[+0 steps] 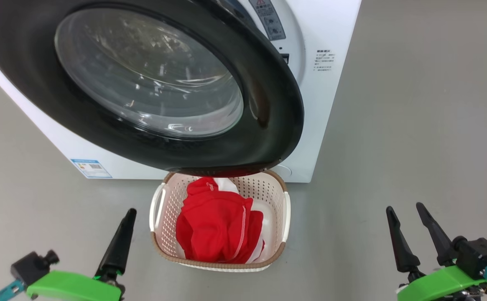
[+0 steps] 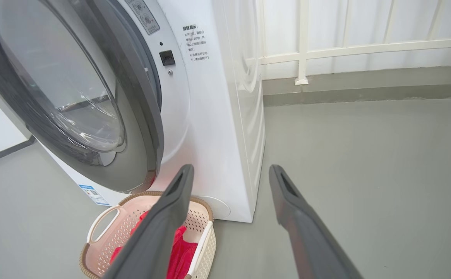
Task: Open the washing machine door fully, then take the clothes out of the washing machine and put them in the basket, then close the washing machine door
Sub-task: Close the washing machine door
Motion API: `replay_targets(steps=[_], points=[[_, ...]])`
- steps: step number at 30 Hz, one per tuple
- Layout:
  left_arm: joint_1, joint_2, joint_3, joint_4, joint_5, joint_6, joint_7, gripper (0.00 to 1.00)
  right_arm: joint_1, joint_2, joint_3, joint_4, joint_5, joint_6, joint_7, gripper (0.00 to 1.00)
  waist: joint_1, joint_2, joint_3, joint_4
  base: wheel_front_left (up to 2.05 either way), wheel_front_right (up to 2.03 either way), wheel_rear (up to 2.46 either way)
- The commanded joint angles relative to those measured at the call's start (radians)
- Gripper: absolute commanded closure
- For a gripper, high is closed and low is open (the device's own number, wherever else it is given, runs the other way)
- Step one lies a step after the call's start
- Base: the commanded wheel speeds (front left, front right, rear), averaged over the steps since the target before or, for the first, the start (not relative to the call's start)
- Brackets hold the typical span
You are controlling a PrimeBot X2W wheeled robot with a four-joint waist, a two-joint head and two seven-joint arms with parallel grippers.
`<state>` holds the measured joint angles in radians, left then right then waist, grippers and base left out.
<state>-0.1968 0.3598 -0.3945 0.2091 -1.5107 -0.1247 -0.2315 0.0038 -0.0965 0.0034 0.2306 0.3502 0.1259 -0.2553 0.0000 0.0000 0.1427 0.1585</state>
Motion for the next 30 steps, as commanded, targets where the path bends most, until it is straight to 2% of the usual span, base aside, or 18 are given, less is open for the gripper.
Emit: replay_targets(steps=[1,3,9,19,25,30], points=[[-0.005,0.037,0.035,-0.014,0.012,-0.006,-0.01,0.22,0.002,-0.019,0.013,-0.023,0.001,0.005,-0.006,0.0,0.0,0.0,-0.008,0.007,0.0,0.0,0.0],[0.013,0.043,0.042,-0.007,0.025,-0.006,-0.019,0.0,0.01,-0.021,0.01,-0.024,0.001,0.005,-0.006,0.0,0.0,0.0,-0.014,0.007,0.0,0.0,0.0],[0.057,0.055,0.081,0.037,0.122,-0.006,-0.029,0.0,0.037,-0.024,-0.002,-0.027,0.004,0.005,-0.006,0.0,0.0,0.0,-0.029,0.007,0.0,0.0,0.0],[0.121,-0.027,0.284,0.07,0.607,-0.006,-0.03,0.0,0.073,-0.022,-0.023,-0.037,0.009,0.005,-0.006,0.0,0.0,0.0,-0.054,0.011,0.0,0.0,0.0],[0.162,-0.095,0.387,0.002,0.904,-0.006,-0.03,0.0,0.076,-0.02,-0.03,-0.048,0.014,0.005,-0.006,0.0,0.0,0.0,-0.06,0.014,0.0,0.0,0.0],[0.187,-0.148,0.441,-0.084,1.096,-0.006,-0.03,0.0,0.08,-0.021,-0.036,-0.057,0.015,0.005,-0.006,0.0,0.0,0.0,-0.059,0.016,0.0,0.0,0.0]])
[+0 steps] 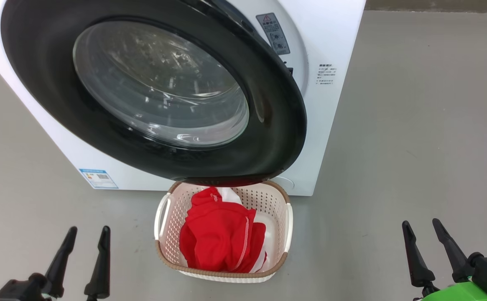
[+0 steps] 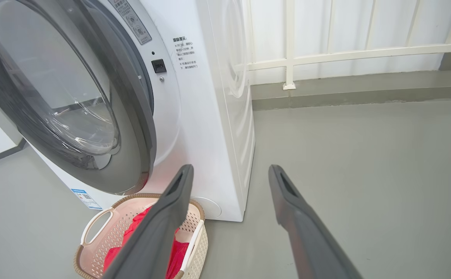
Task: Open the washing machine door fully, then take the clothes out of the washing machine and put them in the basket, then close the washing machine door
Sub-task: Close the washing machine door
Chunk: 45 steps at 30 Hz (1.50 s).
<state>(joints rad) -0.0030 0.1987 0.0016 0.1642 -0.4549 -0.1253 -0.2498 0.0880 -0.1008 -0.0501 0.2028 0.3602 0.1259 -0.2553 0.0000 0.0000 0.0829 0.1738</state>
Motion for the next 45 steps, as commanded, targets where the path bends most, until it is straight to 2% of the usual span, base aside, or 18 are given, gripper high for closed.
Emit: replay_targets(steps=[1,7,23,24,25,26,36,45], points=[[-0.003,0.004,0.051,-0.054,0.07,-0.005,-0.012,0.0,-0.004,-0.017,0.017,-0.031,0.005,0.005,-0.006,0.0,0.0,0.0,0.002,0.001,0.0,0.0,0.0],[0.015,-0.024,0.055,-0.086,0.172,-0.005,-0.012,0.0,-0.008,-0.017,0.014,-0.032,0.002,0.005,-0.006,0.0,0.0,0.0,0.008,0.0,0.0,0.0,0.0],[0.01,-0.038,0.055,-0.093,0.176,-0.005,-0.012,0.0,-0.014,-0.015,0.011,-0.033,0.0,0.005,-0.006,0.0,0.0,0.0,0.013,0.007,0.0,0.0,0.0],[0.009,-0.039,0.053,-0.092,0.175,-0.005,-0.012,0.0,-0.015,-0.014,0.013,-0.034,0.0,0.005,-0.006,0.26,0.0,0.0,0.013,0.009,0.0,0.0,0.0],[0.007,-0.041,0.052,-0.091,0.173,-0.005,-0.012,0.0,-0.018,-0.014,0.016,-0.034,0.001,0.005,-0.006,0.67,0.0,0.0,0.014,0.011,0.0,0.0,0.0],[0.006,-0.044,0.05,-0.09,0.171,-0.005,-0.012,0.0,-0.021,-0.013,0.021,-0.035,0.002,0.005,-0.006,1.0,0.0,0.0,0.016,0.014,0.0,0.0,0.0],[-0.009,-0.108,0.042,-0.09,0.153,-0.005,-0.012,0.0,-0.134,-0.007,0.155,-0.014,0.008,0.005,-0.006,1.0,0.0,0.0,0.04,0.051,0.0,0.0,0.0],[-0.046,-0.134,-0.003,-0.075,0.135,-0.005,-0.012,0.0,-0.294,-0.029,0.243,0.018,0.021,0.005,-0.006,1.0,0.0,0.0,0.095,0.125,0.0,0.0,0.0]])
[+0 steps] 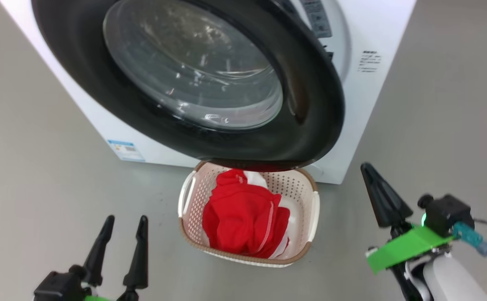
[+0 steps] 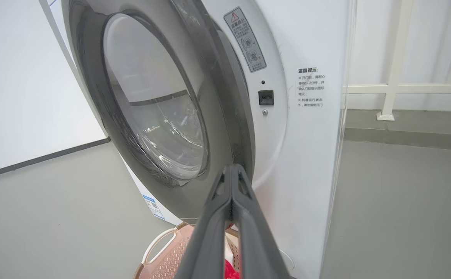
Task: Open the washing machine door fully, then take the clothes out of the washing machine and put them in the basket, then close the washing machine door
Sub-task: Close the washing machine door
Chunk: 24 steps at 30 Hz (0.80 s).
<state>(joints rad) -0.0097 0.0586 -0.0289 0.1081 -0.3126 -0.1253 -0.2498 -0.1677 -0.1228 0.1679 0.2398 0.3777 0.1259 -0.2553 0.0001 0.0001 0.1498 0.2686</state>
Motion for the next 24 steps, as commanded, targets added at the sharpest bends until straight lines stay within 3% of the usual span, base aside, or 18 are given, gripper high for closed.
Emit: replay_targets(steps=[1,15,24], points=[[-0.045,0.004,0.021,-0.017,-0.013,-0.005,-0.012,0.0,-0.056,-0.012,0.029,-0.016,0.005,0.005,-0.006,1.0,-0.0001,-0.0001,0.036,0.04,0.0,0.0,0.0],[-0.104,-0.008,-0.054,-0.009,-0.064,-0.005,-0.012,0.0,-0.236,-0.07,0.061,0.025,0.007,0.005,-0.006,1.0,-0.0001,-0.0001,0.13,0.142,0.0,0.0,0.0],[-0.131,-0.008,-0.07,-0.02,-0.097,-0.005,-0.012,0.0,-0.306,-0.086,0.022,0.02,0.012,0.005,-0.006,1.0,-0.0001,-0.0001,0.189,0.175,0.0,0.0,0.0]])
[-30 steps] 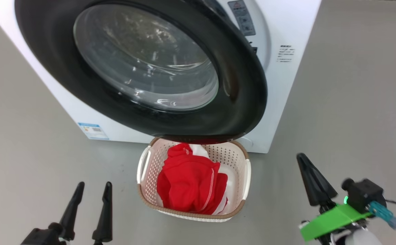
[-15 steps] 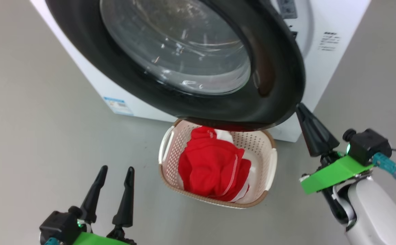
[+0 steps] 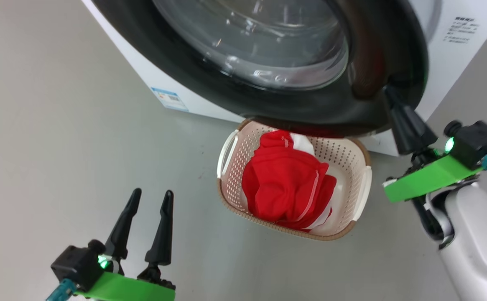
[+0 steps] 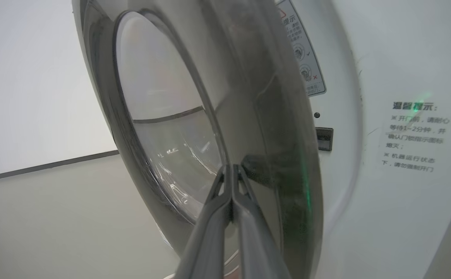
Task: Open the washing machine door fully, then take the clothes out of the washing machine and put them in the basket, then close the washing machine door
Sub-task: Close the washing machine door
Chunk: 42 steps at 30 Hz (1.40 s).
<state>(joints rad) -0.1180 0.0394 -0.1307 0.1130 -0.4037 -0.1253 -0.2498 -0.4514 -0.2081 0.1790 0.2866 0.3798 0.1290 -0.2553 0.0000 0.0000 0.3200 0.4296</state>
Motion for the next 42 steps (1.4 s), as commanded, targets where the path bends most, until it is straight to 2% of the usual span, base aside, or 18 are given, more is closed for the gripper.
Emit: replay_targets(steps=[1,18,24,33,34,35,37,38,39,40,42], points=[[-0.031,0.011,0.024,-0.026,-0.01,-0.005,-0.012,0.0,-0.038,-0.005,-0.005,-0.03,0.009,0.002,-0.006,1.0,0.0,0.0,0.035,0.018,0.0,0.0,0.0],[-0.101,0.011,0.0,-0.044,-0.034,-0.005,-0.012,0.0,-0.188,-0.025,-0.107,-0.051,-0.008,0.002,-0.006,1.0,0.0,0.0,0.155,0.036,0.0,0.0,0.0],[-0.103,0.011,0.009,-0.038,-0.027,-0.005,-0.012,0.0,-0.196,-0.016,-0.1,-0.053,-0.012,0.002,-0.006,1.0,0.0,0.0,0.154,0.025,0.0,0.0,0.0],[-0.089,0.011,0.024,-0.016,-0.002,-0.005,-0.012,0.0,-0.103,-0.007,-0.041,-0.037,-0.007,0.002,-0.006,1.0,0.0,0.0,0.099,-0.002,0.0,0.0,0.0],[-0.087,0.011,0.027,-0.013,0.002,-0.005,-0.012,0.0,-0.091,-0.003,-0.039,-0.036,-0.005,0.002,-0.006,0.84,0.0,0.0,0.092,-0.007,0.0,0.0,0.0],[-0.084,0.011,0.031,-0.011,0.007,-0.005,-0.012,0.0,-0.078,0.001,-0.037,-0.037,-0.004,0.002,-0.006,0.79,0.0,0.0,0.085,-0.013,0.0,0.0,0.0],[-0.079,0.011,0.037,-0.006,0.015,-0.005,-0.012,0.0,-0.052,0.011,-0.032,-0.036,-0.001,0.002,-0.006,0.56,0.0,0.0,0.069,-0.024,0.0,0.0,0.0],[-0.076,0.011,0.04,-0.003,0.02,-0.005,-0.012,0.0,-0.038,0.017,-0.031,-0.037,0.001,0.002,-0.006,0.38,0.0,0.0,0.061,-0.03,0.0,0.0,0.0],[-0.072,0.011,0.042,0.0,0.025,-0.005,-0.012,0.0,-0.025,0.023,-0.032,-0.037,0.004,0.002,-0.006,0.04,0.0,0.0,0.051,-0.037,0.0,0.0,0.0],[-0.068,0.011,0.046,0.003,0.03,-0.005,-0.012,0.0,-0.011,0.03,-0.034,-0.037,0.007,0.002,-0.006,0.0,0.0,0.0,0.042,-0.043,0.0,0.0,0.0],[-0.06,0.011,0.053,0.008,0.042,-0.005,-0.012,0.0,0.015,0.042,-0.035,-0.039,0.009,0.002,-0.006,0.0,0.0,0.0,0.024,-0.056,0.0,0.0,0.0]])
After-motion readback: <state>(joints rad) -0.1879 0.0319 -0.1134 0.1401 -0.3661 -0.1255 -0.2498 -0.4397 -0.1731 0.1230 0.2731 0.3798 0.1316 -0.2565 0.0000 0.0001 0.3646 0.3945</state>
